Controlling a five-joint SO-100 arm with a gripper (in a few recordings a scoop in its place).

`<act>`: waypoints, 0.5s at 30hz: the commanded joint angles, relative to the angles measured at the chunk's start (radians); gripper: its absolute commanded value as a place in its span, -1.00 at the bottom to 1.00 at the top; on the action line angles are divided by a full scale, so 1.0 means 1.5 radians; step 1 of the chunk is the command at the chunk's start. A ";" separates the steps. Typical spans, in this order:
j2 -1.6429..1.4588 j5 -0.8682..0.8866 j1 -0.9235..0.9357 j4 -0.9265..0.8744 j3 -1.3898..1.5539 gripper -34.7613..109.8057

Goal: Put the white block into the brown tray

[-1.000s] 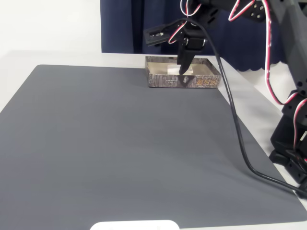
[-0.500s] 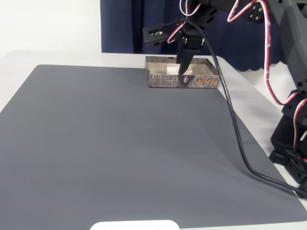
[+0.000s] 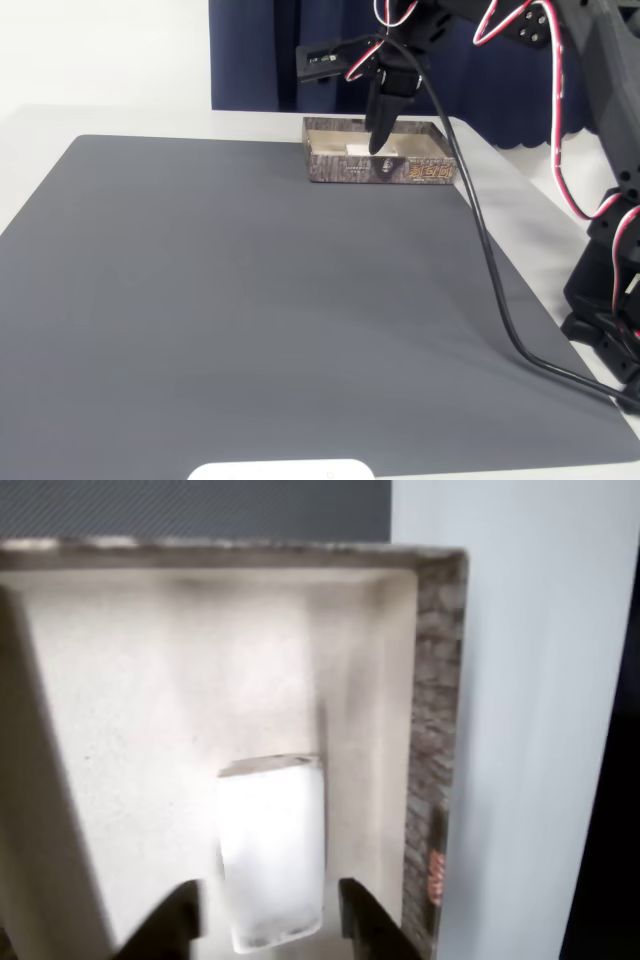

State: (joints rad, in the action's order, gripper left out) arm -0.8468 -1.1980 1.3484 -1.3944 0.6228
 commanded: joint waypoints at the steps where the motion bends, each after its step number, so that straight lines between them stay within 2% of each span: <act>1: -0.092 0.013 -0.011 -0.004 -0.022 -0.23; 9: -0.237 0.032 -0.058 0.020 0.165 -0.52; 15: -0.355 0.093 -0.129 0.018 0.334 -0.52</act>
State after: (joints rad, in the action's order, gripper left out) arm -1.2533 -1.0953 1.2057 -1.3729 1.0738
